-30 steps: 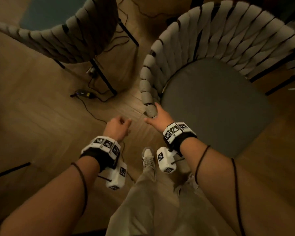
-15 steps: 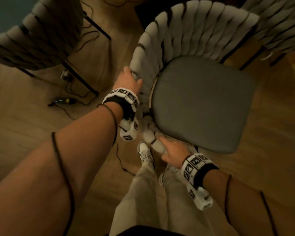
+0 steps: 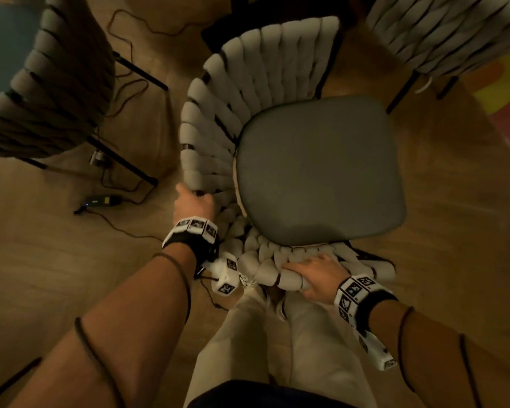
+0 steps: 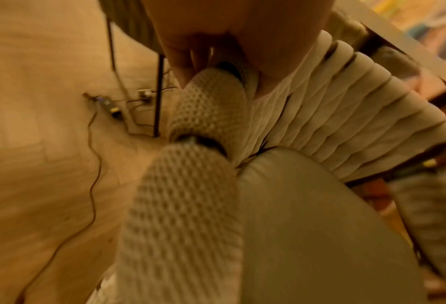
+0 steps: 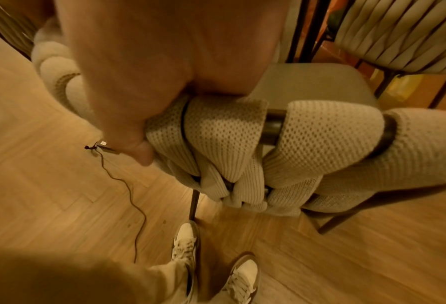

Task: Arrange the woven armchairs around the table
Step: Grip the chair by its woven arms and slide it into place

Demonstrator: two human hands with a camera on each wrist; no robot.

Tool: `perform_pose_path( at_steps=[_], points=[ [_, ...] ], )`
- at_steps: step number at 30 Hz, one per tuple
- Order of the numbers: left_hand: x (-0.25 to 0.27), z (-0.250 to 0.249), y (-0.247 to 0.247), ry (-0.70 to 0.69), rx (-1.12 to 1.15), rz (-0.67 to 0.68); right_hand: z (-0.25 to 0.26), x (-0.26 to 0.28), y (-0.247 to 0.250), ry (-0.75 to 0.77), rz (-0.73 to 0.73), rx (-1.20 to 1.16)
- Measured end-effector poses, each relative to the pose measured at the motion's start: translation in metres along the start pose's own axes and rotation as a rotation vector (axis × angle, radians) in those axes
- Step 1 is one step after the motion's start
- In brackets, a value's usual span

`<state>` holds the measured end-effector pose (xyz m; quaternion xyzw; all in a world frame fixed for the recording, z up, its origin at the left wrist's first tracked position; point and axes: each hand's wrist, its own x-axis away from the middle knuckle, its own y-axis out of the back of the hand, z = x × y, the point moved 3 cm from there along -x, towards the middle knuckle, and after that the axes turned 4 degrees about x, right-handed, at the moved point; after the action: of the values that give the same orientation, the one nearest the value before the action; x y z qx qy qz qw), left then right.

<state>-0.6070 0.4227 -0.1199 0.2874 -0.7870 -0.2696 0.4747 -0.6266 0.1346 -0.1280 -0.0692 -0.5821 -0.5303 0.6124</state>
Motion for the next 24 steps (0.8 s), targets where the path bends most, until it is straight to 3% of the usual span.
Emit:
perform_pose_path(
  at_steps=[5, 9, 17, 19, 21, 23, 24],
  points=[
    [-0.001, 0.013, 0.011, 0.129, 0.071, -0.051, -0.024, -0.012, 0.026, 0.017, 0.027, 0.124],
    [0.015, 0.007, -0.007, 0.196, 0.114, -0.03, -0.073, -0.005, 0.057, -0.026, -0.023, 0.216],
    [0.085, -0.029, -0.089, 0.361, 0.324, 0.016, -0.209, 0.027, 0.112, -0.339, -0.151, 0.389],
    [0.095, -0.029, -0.107, 0.374, 0.352, 0.12, -0.231, 0.037, 0.11, -0.448, -0.231, 0.292],
    [0.096, -0.023, -0.113, 0.38, 0.422, 0.188, -0.242, 0.056, 0.1, -0.545, -0.426, 0.087],
    [0.088, -0.023, -0.097, 0.358, 0.399, 0.108, -0.243, 0.084, 0.083, -0.715, -0.708, -0.35],
    [0.08, -0.025, -0.086, 0.339, 0.363, 0.049, -0.243, 0.098, 0.07, -0.854, -0.826, -0.695]
  ],
)
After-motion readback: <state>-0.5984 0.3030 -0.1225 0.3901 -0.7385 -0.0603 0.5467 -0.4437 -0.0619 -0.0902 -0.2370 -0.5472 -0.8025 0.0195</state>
